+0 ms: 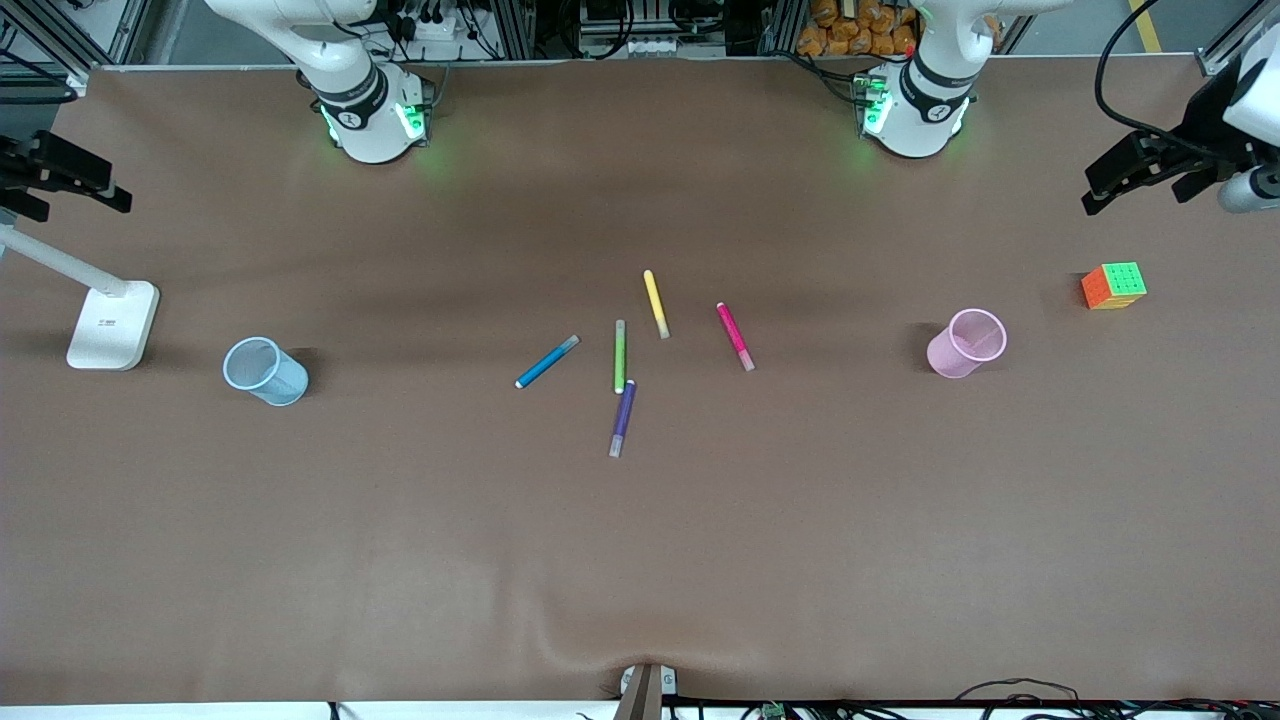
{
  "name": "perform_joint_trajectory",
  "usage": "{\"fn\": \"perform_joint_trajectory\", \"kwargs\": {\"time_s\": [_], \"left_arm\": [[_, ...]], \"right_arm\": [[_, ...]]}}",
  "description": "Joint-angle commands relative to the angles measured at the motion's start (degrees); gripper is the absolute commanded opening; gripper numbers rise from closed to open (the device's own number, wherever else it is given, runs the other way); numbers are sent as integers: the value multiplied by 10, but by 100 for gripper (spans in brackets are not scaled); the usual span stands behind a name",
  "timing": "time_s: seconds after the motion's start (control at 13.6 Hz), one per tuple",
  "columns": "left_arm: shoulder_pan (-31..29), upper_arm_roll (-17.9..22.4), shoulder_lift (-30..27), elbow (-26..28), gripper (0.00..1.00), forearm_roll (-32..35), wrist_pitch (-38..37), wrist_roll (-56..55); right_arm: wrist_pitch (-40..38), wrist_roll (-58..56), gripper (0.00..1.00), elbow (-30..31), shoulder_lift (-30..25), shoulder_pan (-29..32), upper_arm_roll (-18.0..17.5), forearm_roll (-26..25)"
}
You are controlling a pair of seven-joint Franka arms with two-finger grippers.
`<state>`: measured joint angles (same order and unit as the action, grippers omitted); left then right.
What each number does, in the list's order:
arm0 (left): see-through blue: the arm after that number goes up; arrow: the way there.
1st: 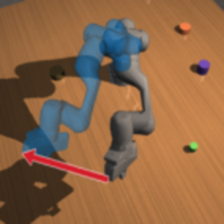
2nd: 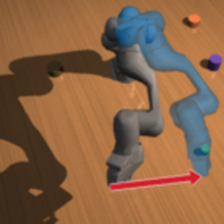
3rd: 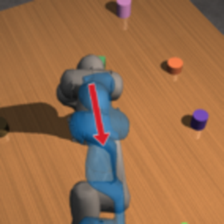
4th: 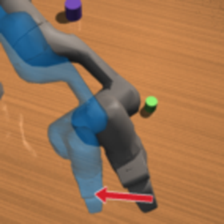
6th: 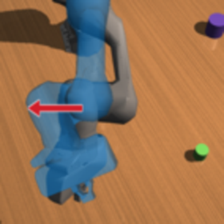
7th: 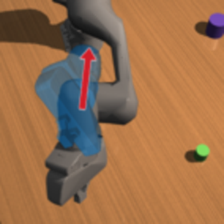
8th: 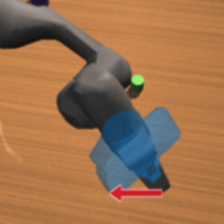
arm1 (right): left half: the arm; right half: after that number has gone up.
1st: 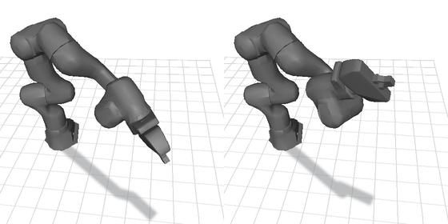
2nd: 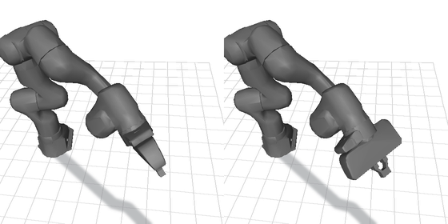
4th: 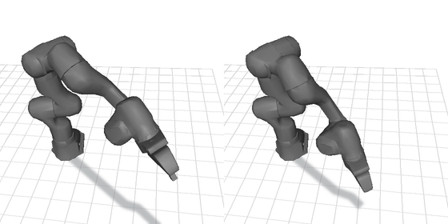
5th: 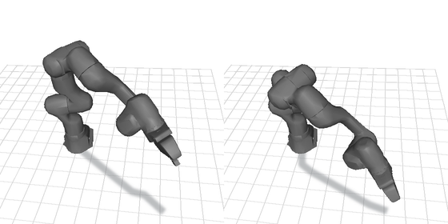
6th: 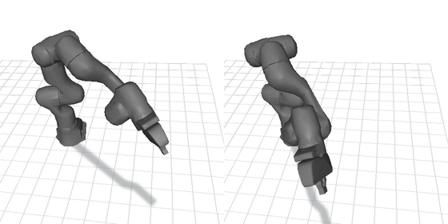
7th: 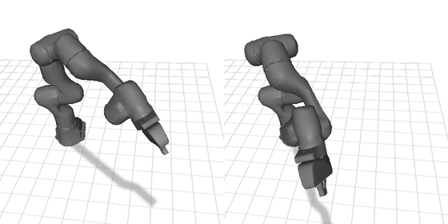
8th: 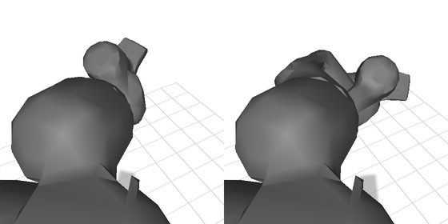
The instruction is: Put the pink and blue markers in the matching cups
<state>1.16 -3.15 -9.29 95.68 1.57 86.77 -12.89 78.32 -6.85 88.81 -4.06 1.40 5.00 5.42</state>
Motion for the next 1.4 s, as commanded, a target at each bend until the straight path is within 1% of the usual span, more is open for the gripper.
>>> {"fn": "perform_joint_trajectory", "kwargs": {"time_s": [0.0,0.15,0.22,0.29,0.59,0.81,1.32], "left_arm": [[-5,-3,11,-20,100,5,-26,7],[-5,-2,18,-28,100,6,-27,7],[-7,-2,20,-33,100,7,-27,7],[-7,-1,23,-34,100,6,-27,7],[-11,-2,30,-31,100,6,-27,10],[-10,-3,30,-27,100,5,-27,8],[-7,-5,31,-10,100,5,-27,1]], "right_arm": [[-2,91,100,-13,2,-23,7,-7],[-2,80,100,-13,2,-15,6,-9],[0,50,100,-14,5,1,5,-6],[0,37,100,-14,8,4,4,-6],[-3,39,100,-14,7,3,4,-7],[-2,34,100,-12,7,0,1,-34],[-8,39,100,-9,12,9,3,-29]]}}
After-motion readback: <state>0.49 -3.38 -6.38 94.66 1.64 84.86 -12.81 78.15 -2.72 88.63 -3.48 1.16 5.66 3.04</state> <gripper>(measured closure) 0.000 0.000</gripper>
